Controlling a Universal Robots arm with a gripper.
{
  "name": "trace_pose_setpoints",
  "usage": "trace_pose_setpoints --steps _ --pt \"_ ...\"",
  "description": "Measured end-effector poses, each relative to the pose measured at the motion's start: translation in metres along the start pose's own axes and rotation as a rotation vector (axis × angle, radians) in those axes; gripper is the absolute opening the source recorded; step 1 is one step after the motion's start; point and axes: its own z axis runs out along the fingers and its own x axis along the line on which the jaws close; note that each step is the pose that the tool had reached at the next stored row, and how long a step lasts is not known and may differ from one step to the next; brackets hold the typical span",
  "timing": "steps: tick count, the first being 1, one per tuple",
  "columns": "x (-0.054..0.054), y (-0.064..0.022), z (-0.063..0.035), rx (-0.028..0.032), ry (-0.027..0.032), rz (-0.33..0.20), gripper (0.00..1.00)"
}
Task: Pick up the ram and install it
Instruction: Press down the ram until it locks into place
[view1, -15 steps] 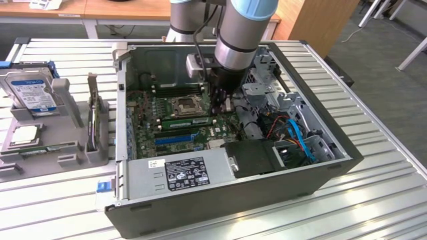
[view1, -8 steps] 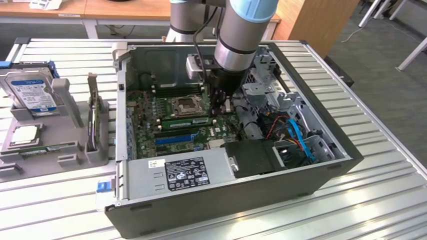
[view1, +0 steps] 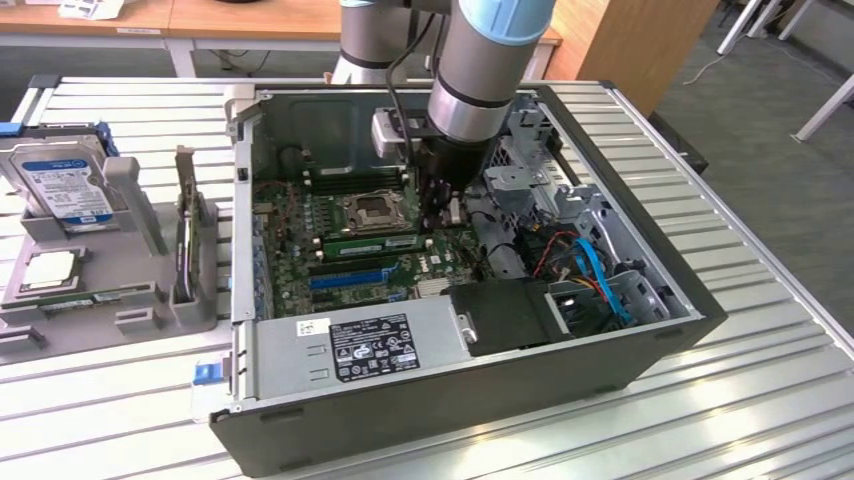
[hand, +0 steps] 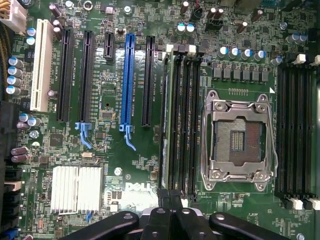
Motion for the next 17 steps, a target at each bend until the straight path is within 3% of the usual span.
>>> trace_pose_setpoints --steps 17 --pt "-0.0025 -0.0003 0.0028 0.0 0.0 0.0 0.1"
